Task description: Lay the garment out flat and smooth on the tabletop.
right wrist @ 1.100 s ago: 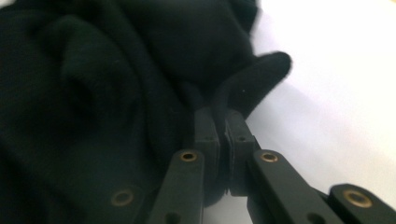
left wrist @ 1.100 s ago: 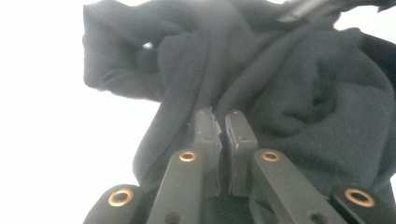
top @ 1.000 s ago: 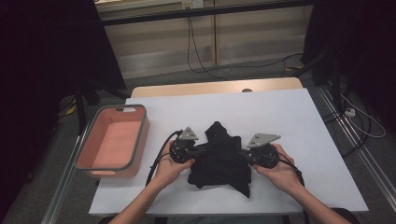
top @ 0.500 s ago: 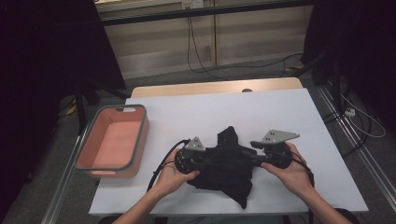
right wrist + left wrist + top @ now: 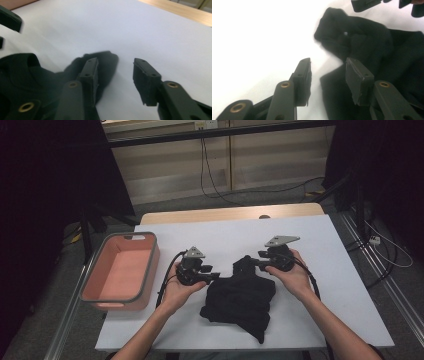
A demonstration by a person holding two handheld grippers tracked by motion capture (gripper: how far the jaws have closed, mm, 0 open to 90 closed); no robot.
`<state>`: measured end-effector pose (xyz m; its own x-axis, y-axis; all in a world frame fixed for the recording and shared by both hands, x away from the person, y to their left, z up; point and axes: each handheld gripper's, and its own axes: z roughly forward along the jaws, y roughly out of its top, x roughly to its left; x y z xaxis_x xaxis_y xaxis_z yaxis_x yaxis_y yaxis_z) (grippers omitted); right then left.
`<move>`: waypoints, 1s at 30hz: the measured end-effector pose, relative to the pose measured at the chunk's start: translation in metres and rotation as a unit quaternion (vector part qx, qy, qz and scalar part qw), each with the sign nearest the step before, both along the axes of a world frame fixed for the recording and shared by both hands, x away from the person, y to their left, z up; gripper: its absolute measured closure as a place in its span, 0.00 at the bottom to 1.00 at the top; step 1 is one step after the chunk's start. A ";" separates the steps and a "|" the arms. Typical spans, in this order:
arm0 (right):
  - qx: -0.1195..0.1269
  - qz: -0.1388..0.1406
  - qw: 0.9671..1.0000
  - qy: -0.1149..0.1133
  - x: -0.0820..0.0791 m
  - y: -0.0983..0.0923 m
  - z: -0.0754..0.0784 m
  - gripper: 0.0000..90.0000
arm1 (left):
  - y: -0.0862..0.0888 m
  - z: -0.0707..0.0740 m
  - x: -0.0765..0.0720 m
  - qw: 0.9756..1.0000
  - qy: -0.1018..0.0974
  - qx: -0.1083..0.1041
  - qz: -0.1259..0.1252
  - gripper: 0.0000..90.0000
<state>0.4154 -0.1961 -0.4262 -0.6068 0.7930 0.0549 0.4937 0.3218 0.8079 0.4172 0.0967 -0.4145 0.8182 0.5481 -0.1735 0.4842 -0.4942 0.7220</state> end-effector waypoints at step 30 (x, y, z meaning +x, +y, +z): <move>-0.015 -0.006 0.991 -0.135 0.013 0.020 0.080 0.98 | 0.015 0.077 -0.010 0.994 -0.108 -0.031 0.017 0.97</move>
